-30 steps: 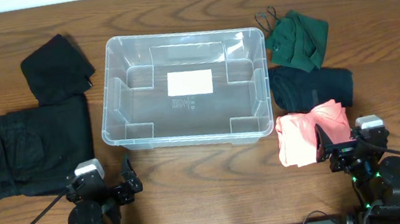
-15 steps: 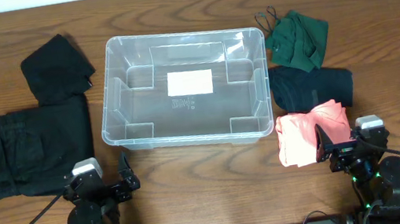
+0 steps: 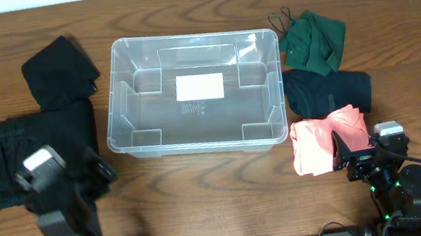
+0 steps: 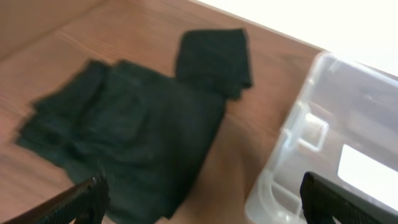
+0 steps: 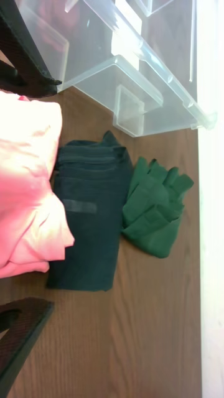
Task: Pack container
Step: 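Reach the left gripper to the folded black pants and grasp them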
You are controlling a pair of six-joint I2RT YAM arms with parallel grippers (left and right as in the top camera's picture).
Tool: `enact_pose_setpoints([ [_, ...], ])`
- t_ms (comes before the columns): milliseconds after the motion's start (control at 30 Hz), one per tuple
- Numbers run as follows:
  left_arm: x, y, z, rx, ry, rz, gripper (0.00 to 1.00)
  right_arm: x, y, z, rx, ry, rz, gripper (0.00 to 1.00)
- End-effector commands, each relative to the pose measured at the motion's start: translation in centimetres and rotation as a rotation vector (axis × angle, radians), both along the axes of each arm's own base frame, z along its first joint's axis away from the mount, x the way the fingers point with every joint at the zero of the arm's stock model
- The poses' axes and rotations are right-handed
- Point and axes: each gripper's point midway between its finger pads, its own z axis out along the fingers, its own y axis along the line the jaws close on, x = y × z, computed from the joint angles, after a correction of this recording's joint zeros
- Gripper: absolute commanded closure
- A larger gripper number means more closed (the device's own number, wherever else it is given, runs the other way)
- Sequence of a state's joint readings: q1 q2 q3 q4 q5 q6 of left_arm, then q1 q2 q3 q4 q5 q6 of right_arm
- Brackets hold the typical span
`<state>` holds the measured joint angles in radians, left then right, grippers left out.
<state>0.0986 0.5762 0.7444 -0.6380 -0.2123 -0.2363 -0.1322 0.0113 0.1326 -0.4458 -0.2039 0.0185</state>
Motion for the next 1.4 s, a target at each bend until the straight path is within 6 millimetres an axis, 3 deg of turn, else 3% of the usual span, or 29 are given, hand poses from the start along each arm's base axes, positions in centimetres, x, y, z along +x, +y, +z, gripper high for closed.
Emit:
enact_pose_setpoints([
  [0, 3.0, 1.7, 5.3, -0.003, -0.005, 0.075, 0.02, 0.0, 0.1, -0.1, 0.008, -0.001, 0.000, 0.01],
  [100, 5.8, 1.4, 9.1, -0.021, -0.044, 0.042, 0.02, 0.0, 0.1, -0.1, 0.008, -0.001, 0.000, 0.01],
  [200, 7.3, 2.1, 11.0, 0.022, -0.047, 0.047, 0.02, 0.0, 0.1, -0.1, 0.008, -0.001, 0.000, 0.01],
  [300, 6.0, 5.4, 10.7, 0.012, -0.038, 0.253, 0.02, 0.0, 0.1, -0.1, 0.008, -0.001, 0.000, 0.01],
  [433, 2.4, 10.2, 7.9, -0.113, 0.012, 0.538, 0.02, 0.0, 0.1, -0.1, 0.008, -0.001, 0.000, 0.01],
  [600, -1.6, 15.3, 4.3, -0.252, 0.107, 0.725, 0.02, 0.0, 0.1, -0.1, 0.008, -0.001, 0.000, 0.01],
  [700, -4.1, 17.9, 1.2, -0.359, 0.182, 0.824, 0.02, 0.0, 0.1, -0.1, 0.008, -0.001, 0.000, 0.01],
  [833, -2.6, 18.2, -3.3, -0.575, 0.265, 0.616, 0.03, 0.0, 0.1, -0.1, 0.008, -0.001, 0.000, 0.01],
  [1067, -1.5, 19.5, -10.8, -0.839, 0.358, 0.486, 0.05, 0.0, 0.1, -0.1, 0.008, -0.001, 0.000, 0.01],
  [1367, 0.5, 21.2, -16.9, -0.921, 0.388, 0.425, 0.05, 0.0, 0.1, -0.1, 0.008, -0.001, 0.000, 0.01],
])
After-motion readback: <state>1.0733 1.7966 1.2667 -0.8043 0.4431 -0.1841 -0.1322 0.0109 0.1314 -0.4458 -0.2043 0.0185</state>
